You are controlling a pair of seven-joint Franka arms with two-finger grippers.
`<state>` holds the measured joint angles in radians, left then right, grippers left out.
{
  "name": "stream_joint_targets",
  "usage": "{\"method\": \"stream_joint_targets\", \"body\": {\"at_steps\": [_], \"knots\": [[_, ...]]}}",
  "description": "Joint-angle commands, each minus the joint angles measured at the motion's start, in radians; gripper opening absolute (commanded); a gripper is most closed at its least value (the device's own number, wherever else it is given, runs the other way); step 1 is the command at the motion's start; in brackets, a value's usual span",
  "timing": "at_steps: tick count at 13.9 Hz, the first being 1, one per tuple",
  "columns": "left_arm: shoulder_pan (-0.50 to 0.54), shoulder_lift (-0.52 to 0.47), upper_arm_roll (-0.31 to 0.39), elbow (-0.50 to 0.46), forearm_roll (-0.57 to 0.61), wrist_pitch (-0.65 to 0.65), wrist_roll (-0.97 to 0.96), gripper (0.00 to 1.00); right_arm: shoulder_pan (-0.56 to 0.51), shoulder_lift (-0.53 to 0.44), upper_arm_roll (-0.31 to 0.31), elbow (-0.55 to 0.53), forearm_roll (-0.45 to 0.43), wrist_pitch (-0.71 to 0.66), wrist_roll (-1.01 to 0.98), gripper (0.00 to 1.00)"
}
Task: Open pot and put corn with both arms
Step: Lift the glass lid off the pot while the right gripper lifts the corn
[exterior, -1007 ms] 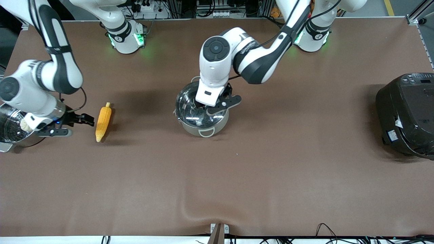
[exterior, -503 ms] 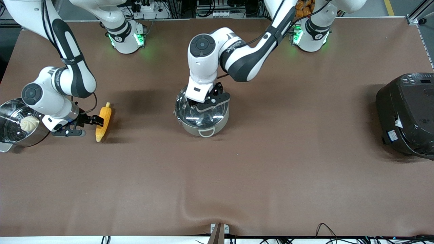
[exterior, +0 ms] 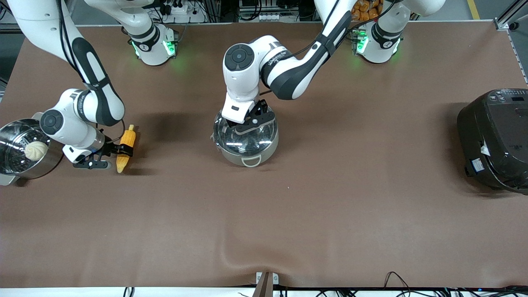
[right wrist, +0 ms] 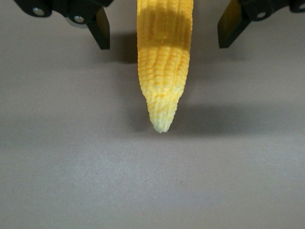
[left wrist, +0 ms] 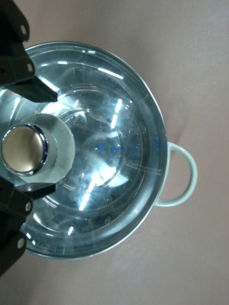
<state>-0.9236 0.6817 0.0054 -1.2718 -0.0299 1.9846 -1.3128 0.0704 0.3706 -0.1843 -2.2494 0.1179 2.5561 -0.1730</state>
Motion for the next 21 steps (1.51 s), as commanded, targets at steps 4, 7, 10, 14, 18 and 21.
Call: {"method": "stream_joint_targets", "body": {"at_steps": [4, 7, 10, 14, 18, 21], "knots": [[-0.021, 0.027, 0.016, 0.025, -0.002, 0.006, -0.017, 0.6, -0.006, 0.024, 0.009, -0.013, 0.077, 0.0, -0.014, 1.0], [-0.021, 0.027, 0.016, 0.025, -0.002, 0.008, -0.019, 0.15, -0.006, 0.033, 0.034, -0.019, 0.101, -0.007, -0.013, 0.88], [-0.021, 0.027, 0.015, 0.023, -0.002, 0.014, -0.017, 0.0, -0.003, 0.03, 0.034, -0.018, 0.101, -0.033, -0.011, 0.52], [-0.012, -0.062, 0.016, 0.022, -0.002, -0.039, -0.017, 0.0, -0.001, 0.021, 0.034, -0.013, 0.101, -0.045, -0.011, 0.22], [0.067, -0.232, 0.016, 0.006, 0.001, -0.229, 0.038, 0.0, -0.003, -0.018, 0.034, 0.075, 0.101, -0.222, -0.005, 0.18], [0.187, -0.335, 0.016, -0.015, 0.001, -0.383, 0.232, 0.0, -0.003, -0.048, 0.032, 0.288, 0.101, -0.533, -0.002, 0.19]]}}
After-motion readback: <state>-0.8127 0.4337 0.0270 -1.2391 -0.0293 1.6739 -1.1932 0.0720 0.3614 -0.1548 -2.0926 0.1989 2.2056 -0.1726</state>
